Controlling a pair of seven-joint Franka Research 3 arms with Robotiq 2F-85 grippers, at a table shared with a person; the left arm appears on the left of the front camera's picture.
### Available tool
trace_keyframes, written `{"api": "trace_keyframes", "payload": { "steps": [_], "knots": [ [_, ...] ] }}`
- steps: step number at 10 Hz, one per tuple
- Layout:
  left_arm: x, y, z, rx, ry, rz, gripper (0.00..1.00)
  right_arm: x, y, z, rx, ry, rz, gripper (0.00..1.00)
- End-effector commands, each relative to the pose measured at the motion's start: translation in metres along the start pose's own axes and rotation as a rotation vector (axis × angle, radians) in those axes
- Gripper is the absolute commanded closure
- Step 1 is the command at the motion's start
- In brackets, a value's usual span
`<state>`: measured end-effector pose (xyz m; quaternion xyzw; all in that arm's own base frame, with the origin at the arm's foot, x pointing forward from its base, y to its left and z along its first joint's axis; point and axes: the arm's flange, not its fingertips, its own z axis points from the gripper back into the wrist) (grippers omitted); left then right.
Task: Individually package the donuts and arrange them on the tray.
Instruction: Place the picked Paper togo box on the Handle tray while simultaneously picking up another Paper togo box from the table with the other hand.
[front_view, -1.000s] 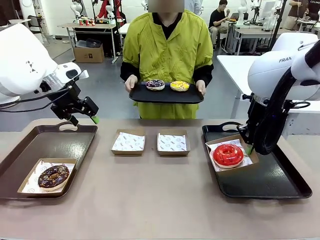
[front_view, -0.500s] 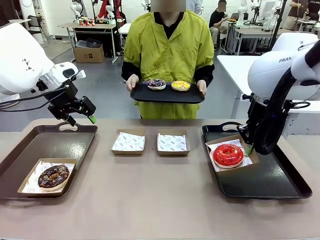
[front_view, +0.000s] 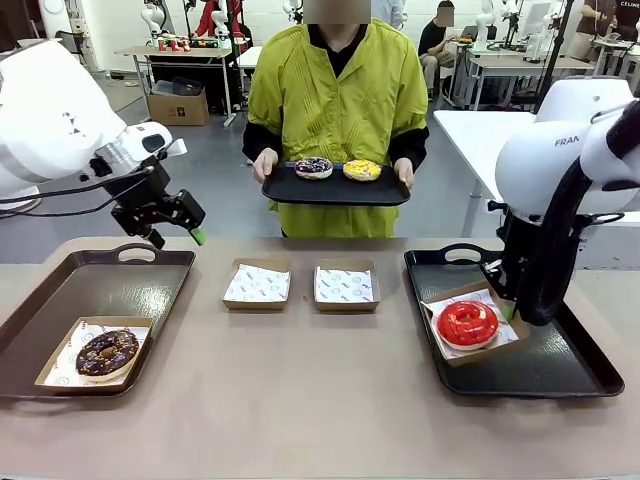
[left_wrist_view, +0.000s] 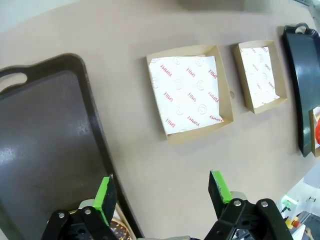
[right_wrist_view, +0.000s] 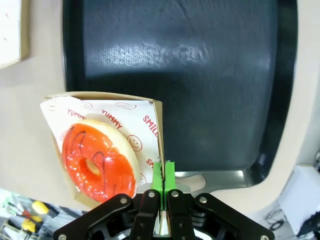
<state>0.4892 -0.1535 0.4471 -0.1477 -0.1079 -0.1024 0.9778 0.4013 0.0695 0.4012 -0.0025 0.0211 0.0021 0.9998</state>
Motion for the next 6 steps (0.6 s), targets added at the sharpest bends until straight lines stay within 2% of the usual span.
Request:
{"api": "trace_keyframes", "payload": {
  "steps": [1,6],
  "knots": [
    [0.031,-0.021,-0.007,0.050,0.070,0.026,0.04,-0.008,-0.016,-0.011,-0.024,-0.030,-0.059,0.99],
    [0.064,-0.041,-0.044,0.164,0.183,0.075,0.04,-0.007,-0.033,-0.027,-0.012,-0.035,-0.087,0.99]
  ]
}}
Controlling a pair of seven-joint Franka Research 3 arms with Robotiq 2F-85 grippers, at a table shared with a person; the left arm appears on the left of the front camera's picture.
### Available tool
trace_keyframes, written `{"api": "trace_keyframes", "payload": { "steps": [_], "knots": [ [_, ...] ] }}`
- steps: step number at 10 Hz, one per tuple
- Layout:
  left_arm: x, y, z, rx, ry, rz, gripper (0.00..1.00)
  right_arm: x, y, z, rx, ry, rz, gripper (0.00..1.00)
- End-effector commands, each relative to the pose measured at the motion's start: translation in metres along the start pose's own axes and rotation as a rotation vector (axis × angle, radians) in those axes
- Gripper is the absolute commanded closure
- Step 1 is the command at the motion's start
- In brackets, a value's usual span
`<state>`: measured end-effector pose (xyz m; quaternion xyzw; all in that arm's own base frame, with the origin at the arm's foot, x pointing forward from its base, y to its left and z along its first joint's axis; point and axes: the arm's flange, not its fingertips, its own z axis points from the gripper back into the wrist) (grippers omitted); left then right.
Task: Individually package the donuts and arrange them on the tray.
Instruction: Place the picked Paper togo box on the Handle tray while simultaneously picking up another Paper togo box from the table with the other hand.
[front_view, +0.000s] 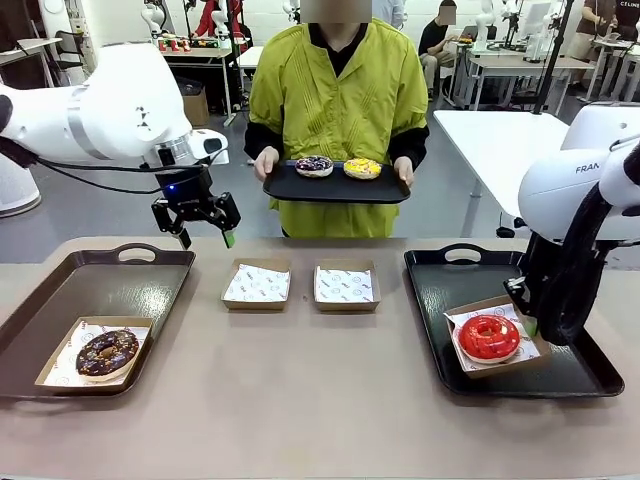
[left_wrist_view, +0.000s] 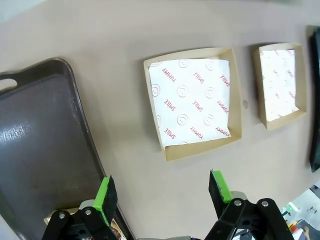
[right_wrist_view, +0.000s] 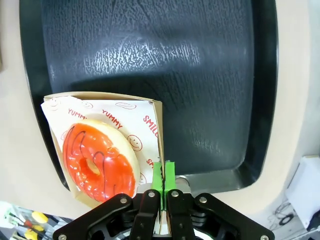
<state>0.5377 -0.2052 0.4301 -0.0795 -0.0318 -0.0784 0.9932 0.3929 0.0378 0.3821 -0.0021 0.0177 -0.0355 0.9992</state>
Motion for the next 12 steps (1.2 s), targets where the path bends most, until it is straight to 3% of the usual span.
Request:
{"api": "trace_keyframes", "payload": {
  "steps": [1,6,12],
  "knots": [
    [0.017,-0.011,-0.006,0.047,0.035,0.026,0.04,0.002,0.000,-0.011,-0.004,-0.024,-0.006,0.99],
    [0.028,-0.011,-0.039,0.096,0.069,0.049,0.04,0.009,0.012,-0.020,0.017,-0.054,0.041,0.99],
    [0.033,-0.015,-0.066,0.169,0.020,0.063,0.04,0.012,0.017,-0.029,0.033,-0.032,0.050,0.99]
  ]
}}
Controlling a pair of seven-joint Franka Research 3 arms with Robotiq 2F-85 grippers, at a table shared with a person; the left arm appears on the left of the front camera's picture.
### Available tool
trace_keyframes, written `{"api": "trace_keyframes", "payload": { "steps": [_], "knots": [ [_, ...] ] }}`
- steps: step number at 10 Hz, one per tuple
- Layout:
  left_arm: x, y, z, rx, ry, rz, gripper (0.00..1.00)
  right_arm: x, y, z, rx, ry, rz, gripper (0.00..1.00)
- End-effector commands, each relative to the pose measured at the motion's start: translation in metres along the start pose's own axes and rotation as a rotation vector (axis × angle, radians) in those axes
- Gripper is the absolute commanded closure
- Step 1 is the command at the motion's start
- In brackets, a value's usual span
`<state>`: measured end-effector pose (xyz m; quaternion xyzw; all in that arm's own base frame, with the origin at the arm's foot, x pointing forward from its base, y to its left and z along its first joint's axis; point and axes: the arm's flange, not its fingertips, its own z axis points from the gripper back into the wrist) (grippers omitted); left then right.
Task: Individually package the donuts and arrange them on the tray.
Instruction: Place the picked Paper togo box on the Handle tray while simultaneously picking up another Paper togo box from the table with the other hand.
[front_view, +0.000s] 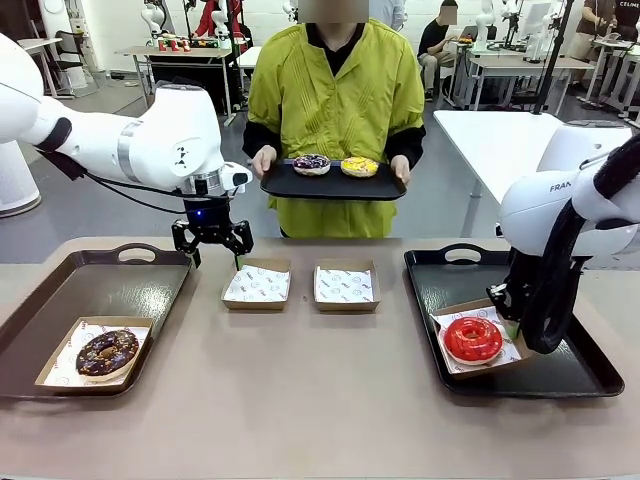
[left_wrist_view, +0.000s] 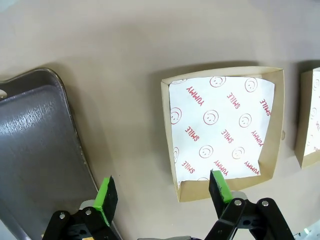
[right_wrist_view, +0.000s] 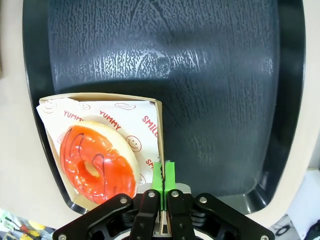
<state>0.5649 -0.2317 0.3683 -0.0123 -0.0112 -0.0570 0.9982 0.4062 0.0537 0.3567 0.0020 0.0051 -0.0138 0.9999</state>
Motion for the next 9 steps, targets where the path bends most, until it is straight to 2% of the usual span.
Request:
{"api": "trace_keyframes", "payload": {
  "steps": [1,5,7,9],
  "knots": [
    [0.006,-0.003,-0.001,0.040,-0.029,0.027,0.04,-0.001,0.000,-0.004,0.025,-0.005,0.004,0.99],
    [0.005,-0.005,-0.011,0.037,-0.040,0.032,0.04,0.000,0.001,-0.004,0.025,0.005,0.003,0.99],
    [0.010,-0.006,-0.021,0.043,-0.100,0.093,0.04,0.001,0.001,-0.006,0.031,0.008,0.004,0.99],
    [0.014,-0.006,-0.029,0.042,-0.109,0.120,0.04,0.001,0.001,-0.007,0.036,0.014,0.006,0.99]
  ]
}}
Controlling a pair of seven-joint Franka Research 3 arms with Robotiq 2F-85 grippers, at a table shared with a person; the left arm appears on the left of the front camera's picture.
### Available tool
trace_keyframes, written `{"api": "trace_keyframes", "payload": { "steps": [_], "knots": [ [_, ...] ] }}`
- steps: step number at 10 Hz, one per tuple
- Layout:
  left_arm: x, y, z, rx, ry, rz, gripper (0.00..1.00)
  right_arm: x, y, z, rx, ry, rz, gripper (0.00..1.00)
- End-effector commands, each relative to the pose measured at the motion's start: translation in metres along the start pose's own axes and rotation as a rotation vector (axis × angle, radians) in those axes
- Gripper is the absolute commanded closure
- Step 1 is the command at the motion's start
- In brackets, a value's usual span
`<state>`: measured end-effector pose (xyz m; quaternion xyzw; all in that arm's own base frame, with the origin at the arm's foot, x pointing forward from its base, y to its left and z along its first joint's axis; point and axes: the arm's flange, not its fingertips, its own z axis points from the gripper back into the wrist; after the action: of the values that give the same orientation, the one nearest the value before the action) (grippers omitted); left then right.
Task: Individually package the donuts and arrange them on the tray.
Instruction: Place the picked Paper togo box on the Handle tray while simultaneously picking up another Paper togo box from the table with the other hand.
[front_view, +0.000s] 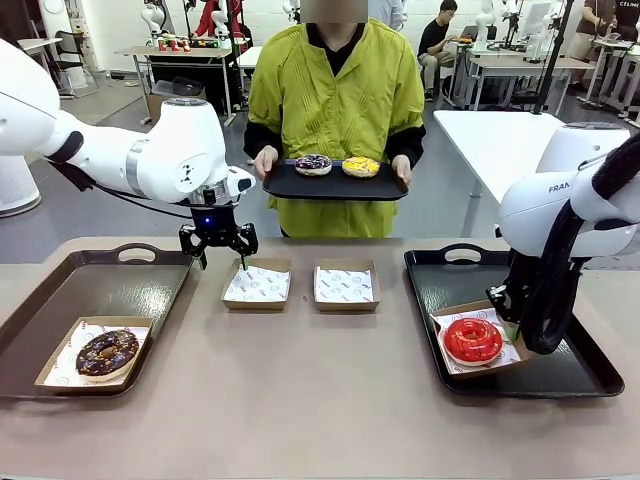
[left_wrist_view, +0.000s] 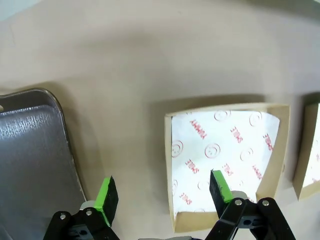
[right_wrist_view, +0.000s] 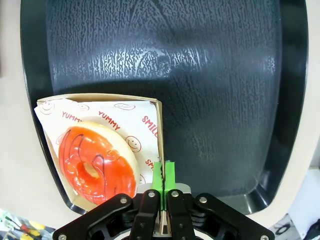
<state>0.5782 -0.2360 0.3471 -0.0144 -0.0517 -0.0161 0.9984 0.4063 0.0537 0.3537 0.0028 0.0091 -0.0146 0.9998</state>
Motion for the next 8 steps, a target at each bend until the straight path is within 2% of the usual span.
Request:
{"api": "trace_keyframes", "payload": {
  "steps": [1,2,3,4,5,6,7,8],
  "knots": [
    [0.0016,-0.0023,-0.0117,0.044,-0.014,0.050,0.04,0.0011,0.0006,-0.0047,0.040,0.005,0.008,0.99],
    [0.0026,-0.0014,-0.0134,0.038,-0.005,0.052,0.04,0.0009,0.0007,-0.0050,0.044,0.002,0.013,0.99],
    [0.0054,-0.0001,-0.0152,0.015,0.004,0.052,0.63,0.0010,0.0009,-0.0057,0.047,0.006,0.016,0.51],
    [0.0068,0.0013,-0.0159,0.003,0.014,0.053,0.63,0.0007,0.0011,-0.0060,0.047,0.008,0.020,0.39],
    [0.0078,0.0019,-0.0156,-0.005,0.017,0.056,1.00,0.0006,0.0010,-0.0062,0.050,0.008,0.019,0.00],
    [0.0080,0.0019,-0.0152,-0.010,0.023,0.055,0.69,0.0004,0.0008,-0.0062,0.051,0.007,0.017,0.00],
    [0.0084,0.0018,-0.0160,-0.011,0.034,0.054,1.00,0.0005,0.0008,-0.0063,0.053,0.007,0.015,0.00],
    [0.0086,0.0022,-0.0174,-0.016,0.045,0.054,1.00,0.0005,0.0009,-0.0063,0.055,0.008,0.014,0.15]
  ]
}}
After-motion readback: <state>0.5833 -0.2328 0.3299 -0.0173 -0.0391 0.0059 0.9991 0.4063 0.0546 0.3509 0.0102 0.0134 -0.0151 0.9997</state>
